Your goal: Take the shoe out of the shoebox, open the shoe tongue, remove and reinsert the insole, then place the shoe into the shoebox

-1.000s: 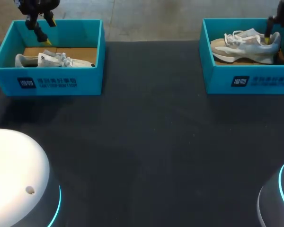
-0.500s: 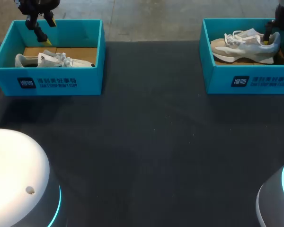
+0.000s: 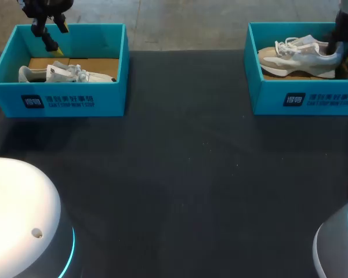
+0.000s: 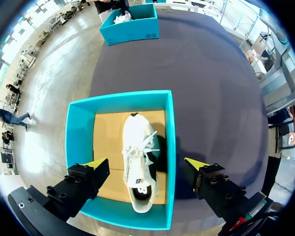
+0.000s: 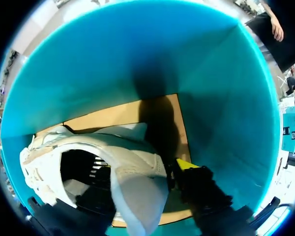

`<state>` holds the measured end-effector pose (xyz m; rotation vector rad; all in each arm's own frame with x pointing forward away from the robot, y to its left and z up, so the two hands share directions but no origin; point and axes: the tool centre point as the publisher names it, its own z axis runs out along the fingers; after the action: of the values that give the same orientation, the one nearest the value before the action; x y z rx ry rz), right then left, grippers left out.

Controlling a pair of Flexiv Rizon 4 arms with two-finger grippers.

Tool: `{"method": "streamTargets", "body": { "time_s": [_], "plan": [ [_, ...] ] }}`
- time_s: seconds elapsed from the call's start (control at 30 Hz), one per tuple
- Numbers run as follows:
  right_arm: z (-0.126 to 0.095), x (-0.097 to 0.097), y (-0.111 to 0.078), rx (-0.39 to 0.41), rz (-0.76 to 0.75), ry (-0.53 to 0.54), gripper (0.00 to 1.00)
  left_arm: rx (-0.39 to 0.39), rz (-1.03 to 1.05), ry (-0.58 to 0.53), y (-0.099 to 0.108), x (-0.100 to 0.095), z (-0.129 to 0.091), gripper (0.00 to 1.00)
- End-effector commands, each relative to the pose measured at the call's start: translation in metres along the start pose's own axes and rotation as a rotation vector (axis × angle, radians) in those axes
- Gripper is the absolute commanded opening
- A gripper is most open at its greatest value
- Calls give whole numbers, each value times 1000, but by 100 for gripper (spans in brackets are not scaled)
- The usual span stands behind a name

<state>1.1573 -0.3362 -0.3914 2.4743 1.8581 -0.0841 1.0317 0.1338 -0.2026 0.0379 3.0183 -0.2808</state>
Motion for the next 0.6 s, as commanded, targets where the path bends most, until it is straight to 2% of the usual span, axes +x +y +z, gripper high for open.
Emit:
{"method": "streamTargets", "body": {
  "time_s": [0.03,0.1,0.13,0.3,0.6],
  "plan": [
    [5,1,5,74,2,-12,31,0,2,-2,0,1,1,100],
    [7,0,4,77,8,-19,14,0,2,-2,0,1,1,100],
    [8,0,4,78,11,-24,0,0,2,-2,0,1,1,100],
    [4,-4,1,65,15,-42,0,0,2,-2,0,1,1,100],
    [-31,-11,-12,32,-39,-86,0,0,2,-2,0,1,1,100]
  ]
}}
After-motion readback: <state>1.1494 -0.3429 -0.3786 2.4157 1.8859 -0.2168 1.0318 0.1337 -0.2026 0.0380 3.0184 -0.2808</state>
